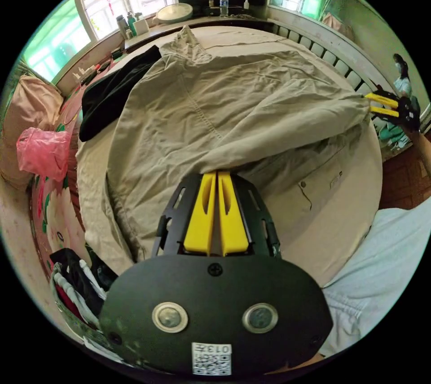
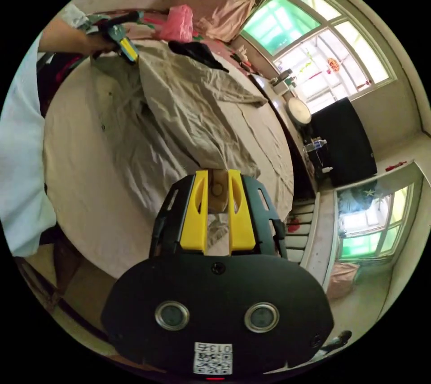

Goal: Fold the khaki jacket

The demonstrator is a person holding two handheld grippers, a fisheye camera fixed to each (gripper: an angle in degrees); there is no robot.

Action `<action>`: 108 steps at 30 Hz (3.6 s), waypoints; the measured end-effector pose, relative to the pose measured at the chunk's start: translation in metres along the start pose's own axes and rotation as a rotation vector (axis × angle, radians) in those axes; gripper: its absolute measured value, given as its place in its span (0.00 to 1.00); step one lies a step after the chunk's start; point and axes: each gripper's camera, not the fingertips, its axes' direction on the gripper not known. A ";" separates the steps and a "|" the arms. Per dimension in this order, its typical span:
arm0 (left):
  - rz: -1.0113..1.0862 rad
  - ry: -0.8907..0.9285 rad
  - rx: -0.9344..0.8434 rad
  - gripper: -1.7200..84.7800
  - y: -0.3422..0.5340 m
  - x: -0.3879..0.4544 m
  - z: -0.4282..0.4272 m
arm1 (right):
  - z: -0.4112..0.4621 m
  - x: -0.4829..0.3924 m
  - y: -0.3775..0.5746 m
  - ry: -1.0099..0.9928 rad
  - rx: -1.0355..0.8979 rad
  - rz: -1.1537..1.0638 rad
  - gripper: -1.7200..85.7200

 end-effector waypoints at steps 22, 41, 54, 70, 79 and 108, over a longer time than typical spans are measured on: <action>0.476 -0.171 -0.193 0.04 -0.035 0.095 0.020 | 0.083 0.079 0.070 -0.647 -0.219 0.715 0.10; 0.412 -0.264 -0.070 0.02 0.006 0.115 -0.052 | 0.011 0.112 0.140 -0.186 -0.190 0.693 0.02; 0.264 -0.256 -0.137 0.02 -0.020 0.092 -0.003 | 0.090 0.095 0.071 -0.343 -0.147 0.606 0.02; -0.063 -0.255 -0.100 0.02 0.013 0.015 -0.035 | 0.098 0.079 -0.065 -0.437 0.022 0.337 0.02; -0.292 -0.215 0.179 0.03 0.028 -0.050 -0.117 | 0.096 0.184 -0.017 -0.519 0.164 0.493 0.05; -0.248 0.103 -0.112 0.03 -0.231 -0.264 -0.022 | 0.265 0.339 -0.108 -0.511 -0.238 0.144 0.06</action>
